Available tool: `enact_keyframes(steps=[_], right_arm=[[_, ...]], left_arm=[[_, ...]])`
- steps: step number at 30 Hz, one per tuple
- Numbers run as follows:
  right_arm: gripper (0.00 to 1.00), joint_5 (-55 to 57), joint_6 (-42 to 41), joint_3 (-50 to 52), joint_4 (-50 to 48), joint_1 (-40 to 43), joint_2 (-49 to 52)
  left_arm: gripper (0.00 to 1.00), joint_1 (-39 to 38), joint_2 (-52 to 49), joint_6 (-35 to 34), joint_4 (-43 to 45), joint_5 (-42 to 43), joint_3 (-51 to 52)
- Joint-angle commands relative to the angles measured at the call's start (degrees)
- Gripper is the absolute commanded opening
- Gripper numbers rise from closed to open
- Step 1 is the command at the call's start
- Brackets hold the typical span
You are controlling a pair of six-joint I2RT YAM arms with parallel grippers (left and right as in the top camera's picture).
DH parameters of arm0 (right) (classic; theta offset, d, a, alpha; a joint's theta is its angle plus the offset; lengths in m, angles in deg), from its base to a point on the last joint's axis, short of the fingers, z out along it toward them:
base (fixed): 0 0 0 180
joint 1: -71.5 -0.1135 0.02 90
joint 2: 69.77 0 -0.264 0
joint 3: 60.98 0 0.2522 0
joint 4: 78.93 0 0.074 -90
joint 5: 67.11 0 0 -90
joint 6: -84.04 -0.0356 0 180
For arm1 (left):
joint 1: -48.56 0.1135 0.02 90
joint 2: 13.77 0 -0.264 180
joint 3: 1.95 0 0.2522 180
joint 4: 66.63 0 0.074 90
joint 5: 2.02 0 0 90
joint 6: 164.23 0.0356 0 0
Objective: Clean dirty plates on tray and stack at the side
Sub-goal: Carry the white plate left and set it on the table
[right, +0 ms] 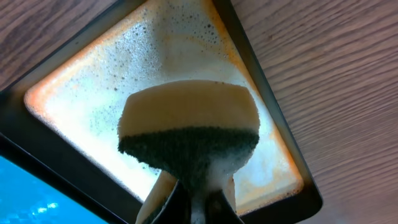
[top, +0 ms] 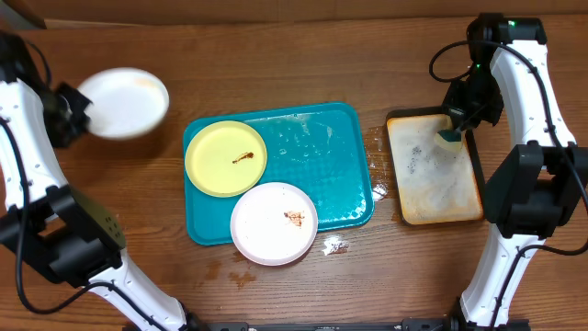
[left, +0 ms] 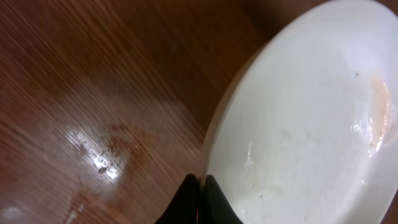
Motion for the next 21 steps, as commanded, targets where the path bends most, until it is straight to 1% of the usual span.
enact_keyframes(steps=[1, 3, 7, 14, 21], right_arm=[[0.04, -0.39, 1.16, -1.29, 0.59, -0.24, -1.86], [0.04, -0.37, 1.49, -1.29, 1.07, -0.24, -1.88], [0.04, -0.37, 1.84, -1.29, 1.53, -0.24, -1.86], [0.04, -0.37, 1.88, -1.29, 1.81, -0.5, -1.88], [0.04, -0.39, 2.27, -1.29, 1.88, -1.05, -1.86]], left_arm=[[0.04, 0.85, 0.59, 0.57, 4.81, 2.75, 10.32], [0.04, 1.73, 0.59, -0.44, 8.85, 3.52, 15.67], [0.05, 3.65, 0.7, -0.83, 13.86, 4.46, 21.99], [0.04, 8.79, 0.87, -0.35, 17.29, 4.22, 23.61], [0.04, 13.42, 0.9, 0.46, 17.46, 1.81, 23.69]])
